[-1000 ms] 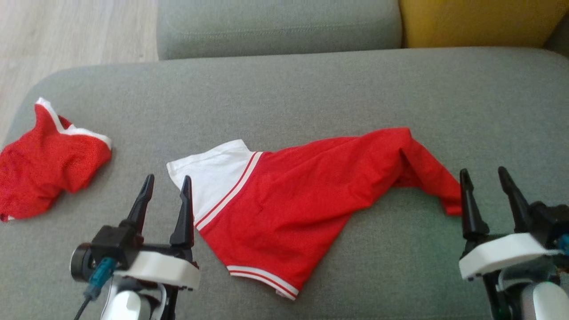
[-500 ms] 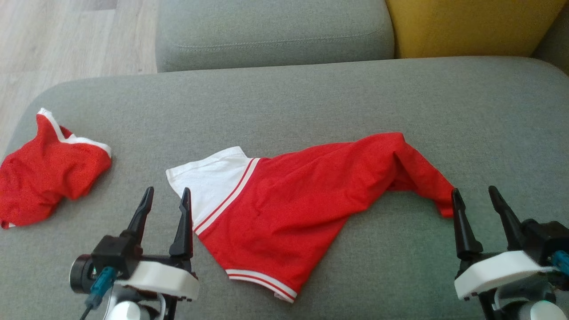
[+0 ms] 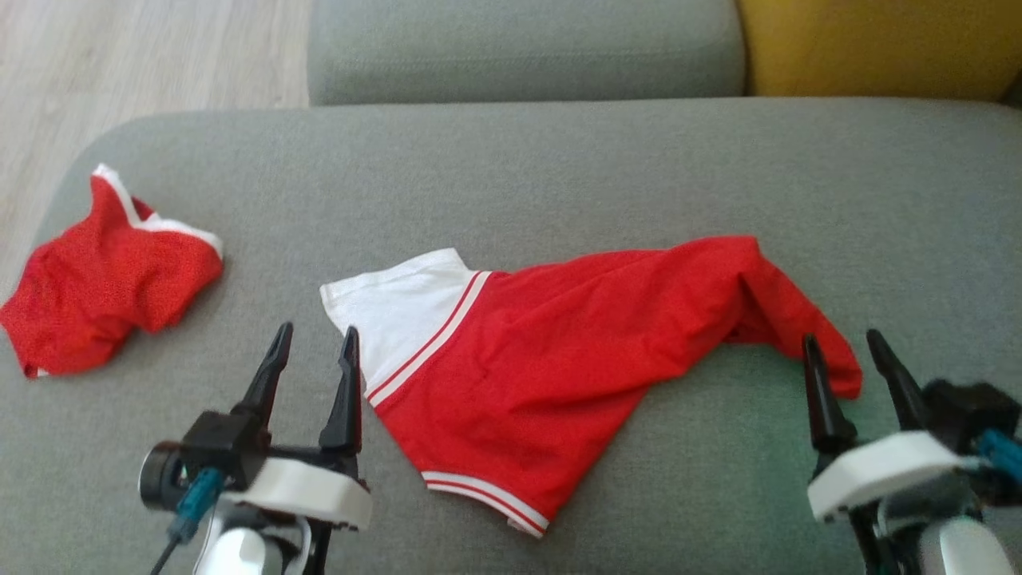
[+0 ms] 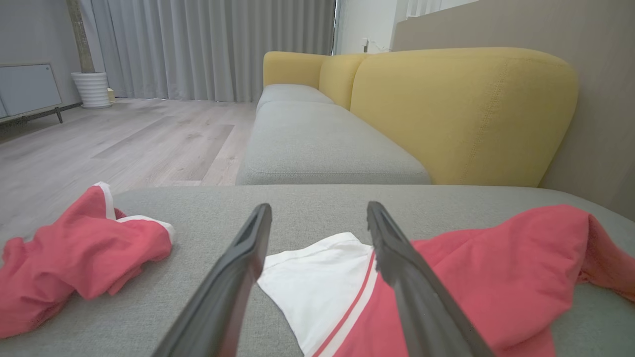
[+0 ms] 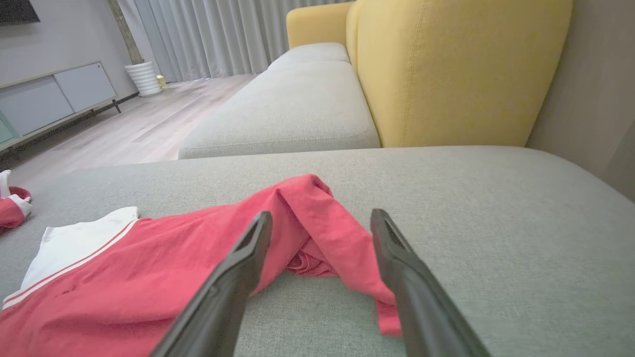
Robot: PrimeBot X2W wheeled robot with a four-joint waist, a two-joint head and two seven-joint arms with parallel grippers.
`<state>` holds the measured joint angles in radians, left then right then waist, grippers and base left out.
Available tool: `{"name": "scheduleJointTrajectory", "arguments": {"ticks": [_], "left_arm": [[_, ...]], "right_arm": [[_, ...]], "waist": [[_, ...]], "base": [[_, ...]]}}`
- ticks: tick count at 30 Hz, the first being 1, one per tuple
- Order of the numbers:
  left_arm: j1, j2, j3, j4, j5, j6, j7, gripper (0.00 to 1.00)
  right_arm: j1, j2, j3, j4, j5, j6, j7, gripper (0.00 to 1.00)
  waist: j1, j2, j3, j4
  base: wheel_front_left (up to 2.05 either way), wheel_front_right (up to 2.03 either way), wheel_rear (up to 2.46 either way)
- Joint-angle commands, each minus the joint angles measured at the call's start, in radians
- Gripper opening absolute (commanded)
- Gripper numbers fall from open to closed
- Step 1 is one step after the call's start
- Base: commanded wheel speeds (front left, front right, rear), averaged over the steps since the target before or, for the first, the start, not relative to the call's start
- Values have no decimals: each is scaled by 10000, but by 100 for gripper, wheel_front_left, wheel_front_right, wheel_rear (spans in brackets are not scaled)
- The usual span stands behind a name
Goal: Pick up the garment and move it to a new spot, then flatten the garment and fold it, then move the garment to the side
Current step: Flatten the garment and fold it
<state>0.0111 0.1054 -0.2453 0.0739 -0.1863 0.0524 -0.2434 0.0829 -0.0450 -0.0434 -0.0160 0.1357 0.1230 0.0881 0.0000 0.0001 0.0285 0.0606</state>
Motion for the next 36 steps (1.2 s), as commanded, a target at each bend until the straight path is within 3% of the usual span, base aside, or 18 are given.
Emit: {"name": "scheduleJointTrajectory", "arguments": {"ticks": [1, 10, 17, 19, 22, 29, 36], "left_arm": [[-657, 59, 308, -371, 10, -34, -32, 100], [-1436, -180, -42, -210, -20, -135, -131, 100], [-1772, -306, -155, -25, -30, -115, -174, 100], [-1860, -332, -173, -23, -23, -114, -178, 100], [-1975, -357, -184, -38, 48, -125, -180, 100], [-2018, -415, -97, -120, 93, -114, -182, 100], [-1951, -439, 13, -214, 161, -145, -182, 100]], "right_arm": [[-786, -106, 210, -230, 89, 77, -130, 100], [-3253, -1105, 471, 2321, 528, 77, -198, 100], [-4378, -1592, 1272, 3958, 1215, 77, 1282, 100], [-4524, -1707, 1452, 4189, 1459, 77, 1757, 0], [-4706, -1851, 1508, 4125, 1731, 77, 1852, 0], [-4721, -1822, 1661, 2967, 1851, 77, 866, 0], [-3105, -1469, 1938, 981, 1617, 77, 855, 0]], "waist": [[0, -1, 202, 145], [0, -1, 1187, 762], [0, -1, 1516, 877], [0, -1, 1569, 877], [0, -1, 1614, 864], [0, -1, 1589, 619], [0, -1, 1644, 347]], "base": [[0, 0, 0], [0, 0, 0], [0, 0, 0], [0, 0, 0], [0, 0, 0], [0, 0, 0], [0, 0, 0]]}}
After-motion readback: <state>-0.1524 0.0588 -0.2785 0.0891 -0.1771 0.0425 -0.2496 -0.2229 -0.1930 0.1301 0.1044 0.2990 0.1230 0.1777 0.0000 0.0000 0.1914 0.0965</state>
